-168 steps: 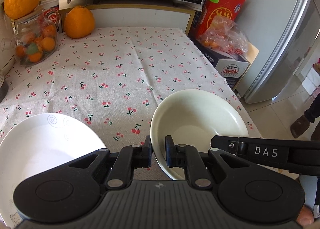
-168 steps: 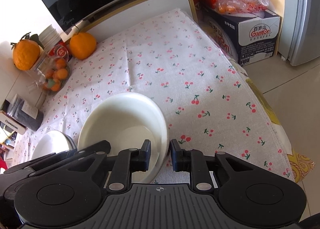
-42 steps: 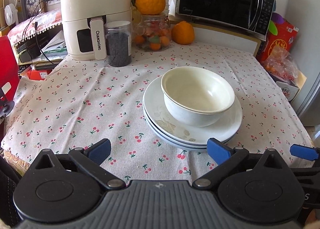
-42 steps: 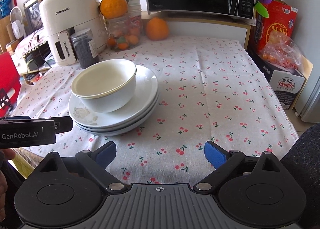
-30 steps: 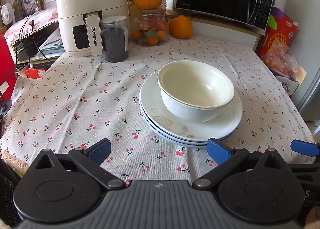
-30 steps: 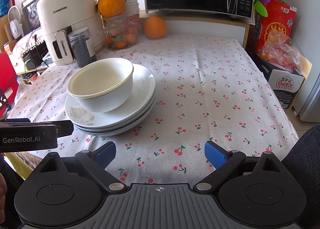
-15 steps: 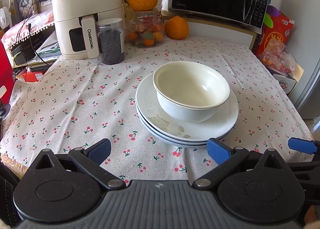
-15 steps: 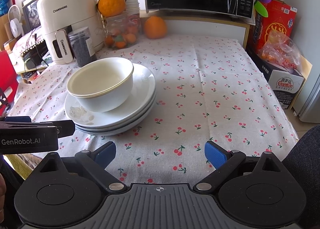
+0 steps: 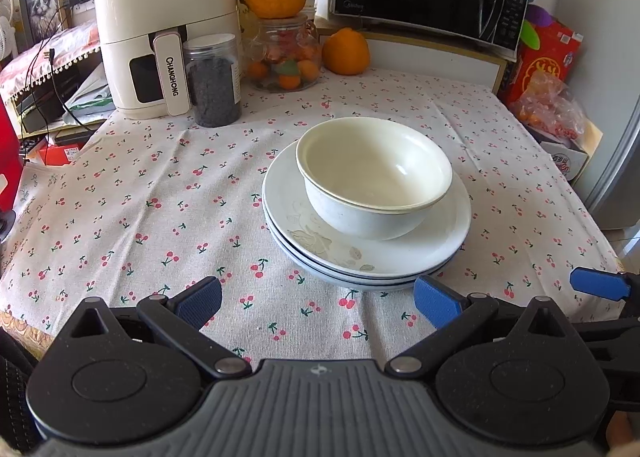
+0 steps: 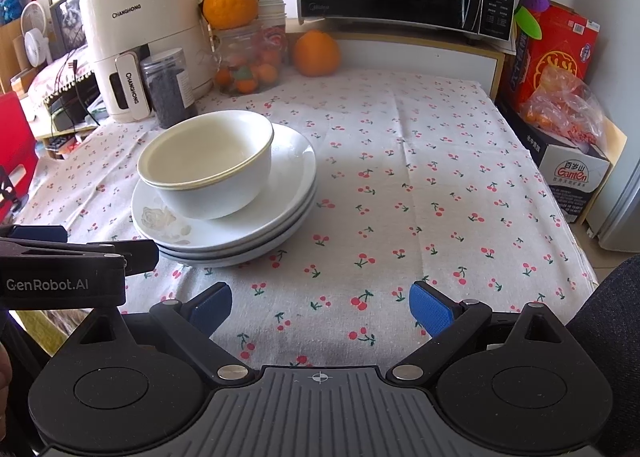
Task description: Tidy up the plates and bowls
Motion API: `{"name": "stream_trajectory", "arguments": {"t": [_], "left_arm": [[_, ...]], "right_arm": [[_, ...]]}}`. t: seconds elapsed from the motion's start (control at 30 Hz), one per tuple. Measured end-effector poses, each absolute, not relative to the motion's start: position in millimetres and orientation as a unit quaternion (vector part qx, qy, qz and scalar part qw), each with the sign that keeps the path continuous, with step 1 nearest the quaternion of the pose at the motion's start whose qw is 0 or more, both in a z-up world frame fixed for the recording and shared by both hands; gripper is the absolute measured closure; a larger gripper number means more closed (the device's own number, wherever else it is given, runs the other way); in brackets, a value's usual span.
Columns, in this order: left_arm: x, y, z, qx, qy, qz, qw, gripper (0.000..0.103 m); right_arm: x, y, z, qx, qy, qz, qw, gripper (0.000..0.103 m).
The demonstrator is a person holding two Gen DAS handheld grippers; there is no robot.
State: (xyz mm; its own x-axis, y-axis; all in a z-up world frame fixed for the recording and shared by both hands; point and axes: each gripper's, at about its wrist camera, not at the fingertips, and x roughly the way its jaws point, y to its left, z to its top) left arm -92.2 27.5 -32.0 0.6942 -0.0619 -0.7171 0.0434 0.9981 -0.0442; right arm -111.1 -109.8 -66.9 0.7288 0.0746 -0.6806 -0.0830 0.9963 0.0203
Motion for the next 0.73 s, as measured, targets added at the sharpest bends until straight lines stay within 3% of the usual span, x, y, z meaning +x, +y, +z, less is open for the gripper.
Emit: {"name": "stream_trajectory", "arguments": {"t": [0.73], "left_arm": [[-94.0, 24.1, -31.9, -0.015, 0.391, -0.033, 0.919, 0.000]], "right_arm": [[-111.7, -107.2, -67.0, -0.015, 0.366, 0.044, 0.930, 0.006]]}}
